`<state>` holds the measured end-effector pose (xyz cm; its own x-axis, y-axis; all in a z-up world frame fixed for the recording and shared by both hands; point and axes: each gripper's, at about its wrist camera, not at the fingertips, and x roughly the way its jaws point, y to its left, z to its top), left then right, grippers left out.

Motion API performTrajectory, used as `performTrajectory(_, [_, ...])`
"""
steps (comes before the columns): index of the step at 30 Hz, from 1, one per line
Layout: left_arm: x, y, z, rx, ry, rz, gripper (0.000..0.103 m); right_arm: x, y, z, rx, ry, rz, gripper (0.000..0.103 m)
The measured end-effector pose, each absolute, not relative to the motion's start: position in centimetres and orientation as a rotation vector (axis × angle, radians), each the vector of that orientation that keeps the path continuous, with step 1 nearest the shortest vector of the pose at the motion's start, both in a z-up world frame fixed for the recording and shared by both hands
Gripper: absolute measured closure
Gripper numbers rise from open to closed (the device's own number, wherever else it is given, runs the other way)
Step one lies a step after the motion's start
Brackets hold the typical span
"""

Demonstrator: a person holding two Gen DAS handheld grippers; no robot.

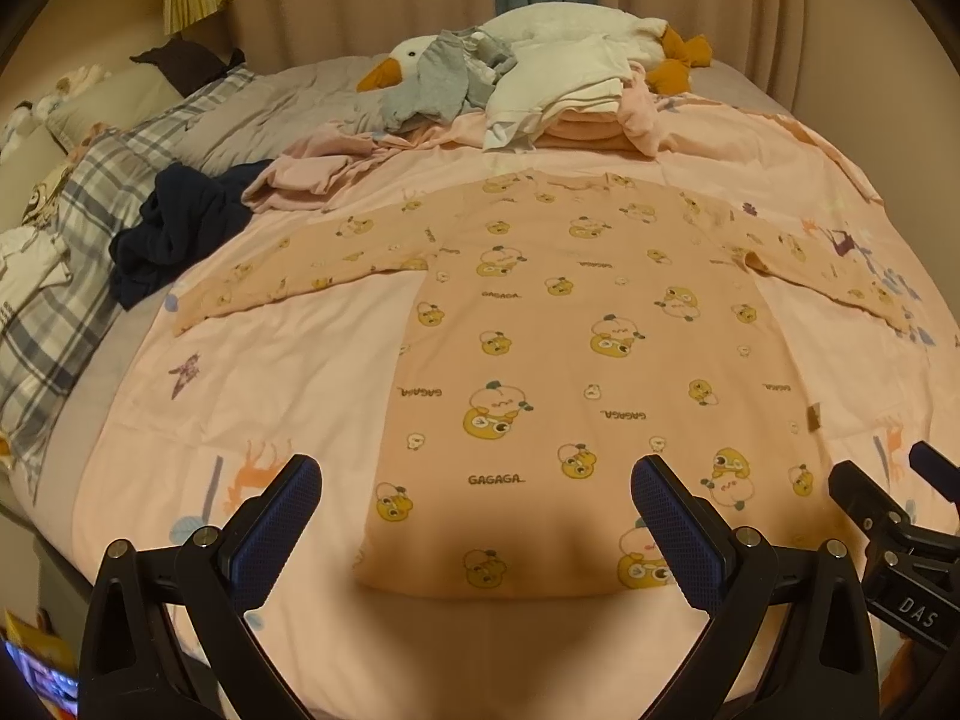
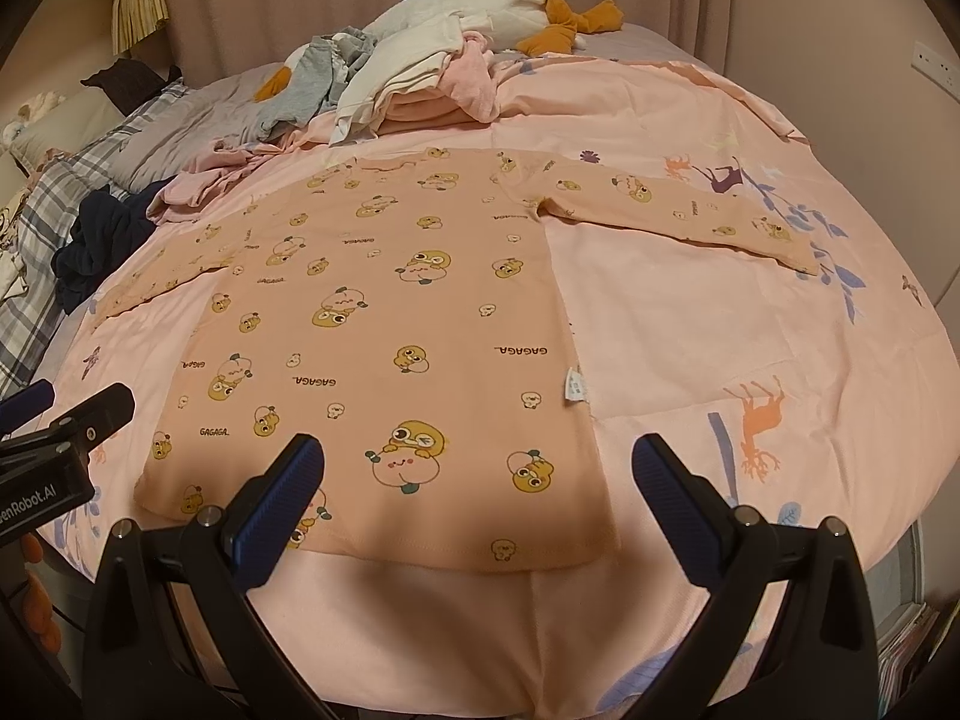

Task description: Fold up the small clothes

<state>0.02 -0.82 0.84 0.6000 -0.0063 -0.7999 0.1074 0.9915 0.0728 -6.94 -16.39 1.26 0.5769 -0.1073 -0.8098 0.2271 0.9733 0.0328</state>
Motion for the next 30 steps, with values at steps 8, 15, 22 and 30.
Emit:
performTrajectory(8, [0.05, -0.72, 0.84, 0.118, 0.929, -0.066, 0.001, -6.91, -16.35, 1.24, 0.14, 0.938, -0.194, 0.0])
performTrajectory(15, [0.05, -0.69, 0.82, 0.119, 0.93, -0.066, 0.001, -6.89, -16.31, 1.24, 0.137, 0.938, -0.196, 0.0])
performTrajectory(22, [0.06, -0.61, 0.64, 0.118, 0.93, -0.065, 0.001, -6.92, -16.2, 1.27, 0.135, 0.938, -0.191, 0.0])
performTrajectory(30, [0.08, -0.56, 0.65, 0.119, 0.931, -0.067, 0.001, -6.93, -16.17, 1.26, 0.136, 0.939, -0.192, 0.0])
